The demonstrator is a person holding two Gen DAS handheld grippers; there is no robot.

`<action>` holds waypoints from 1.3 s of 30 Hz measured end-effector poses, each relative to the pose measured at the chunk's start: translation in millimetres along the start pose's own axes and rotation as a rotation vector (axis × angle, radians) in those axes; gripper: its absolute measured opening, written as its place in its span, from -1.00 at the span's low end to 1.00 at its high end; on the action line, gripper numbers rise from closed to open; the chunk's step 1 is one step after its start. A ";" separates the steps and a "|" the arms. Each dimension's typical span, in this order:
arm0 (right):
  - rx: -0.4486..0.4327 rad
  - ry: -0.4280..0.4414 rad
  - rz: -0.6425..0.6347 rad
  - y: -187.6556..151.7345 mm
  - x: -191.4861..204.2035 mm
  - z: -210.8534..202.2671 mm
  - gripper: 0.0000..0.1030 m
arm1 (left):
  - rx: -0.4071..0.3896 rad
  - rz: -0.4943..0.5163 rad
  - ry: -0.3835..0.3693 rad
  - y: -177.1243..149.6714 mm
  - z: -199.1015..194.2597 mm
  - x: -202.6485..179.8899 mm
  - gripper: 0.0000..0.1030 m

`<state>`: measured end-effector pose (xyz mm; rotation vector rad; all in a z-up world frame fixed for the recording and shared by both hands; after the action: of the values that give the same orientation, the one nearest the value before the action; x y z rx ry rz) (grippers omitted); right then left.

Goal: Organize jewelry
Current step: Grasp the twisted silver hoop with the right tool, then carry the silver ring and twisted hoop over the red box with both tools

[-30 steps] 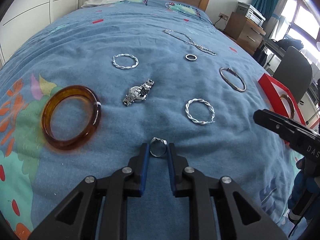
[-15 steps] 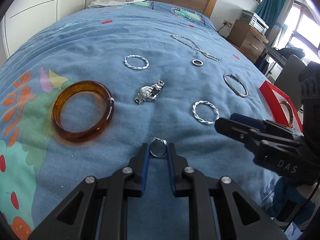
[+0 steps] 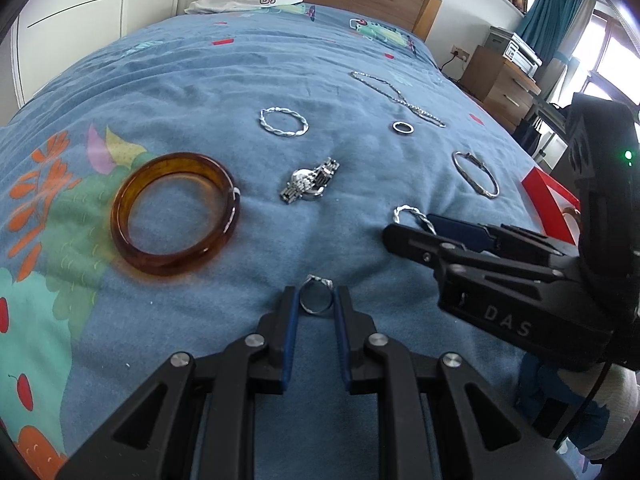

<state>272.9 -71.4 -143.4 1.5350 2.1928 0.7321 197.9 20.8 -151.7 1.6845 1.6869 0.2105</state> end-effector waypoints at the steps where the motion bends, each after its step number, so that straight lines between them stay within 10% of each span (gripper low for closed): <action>1: 0.000 -0.003 0.000 0.2 -0.6 0.3 -0.22 | 0.000 0.000 0.000 0.1 0.0 -0.1 -0.68; 15: -0.017 0.011 -0.004 -13.9 -17.1 -38.4 -0.24 | -0.006 0.036 -0.001 -0.4 -8.4 -12.1 -0.68; 39: -0.106 -0.131 0.129 -74.6 -126.6 -192.5 -0.24 | 0.010 0.281 -0.035 -24.1 -61.6 -150.2 -0.68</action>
<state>151.4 -250.1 -34.3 1.6338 1.9441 0.7522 123.5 -97.5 -65.6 1.9180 1.4235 0.3028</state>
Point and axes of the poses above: each gripper's, at about its wrist camera, not at the fingertips, and z roughly the way its jaws point, x to its left, y to its top, the point moved 7 cm from there along z, roughly the way its jaws point, and after that the axes turned 10 degrees about -y, right-handed, at the moved point
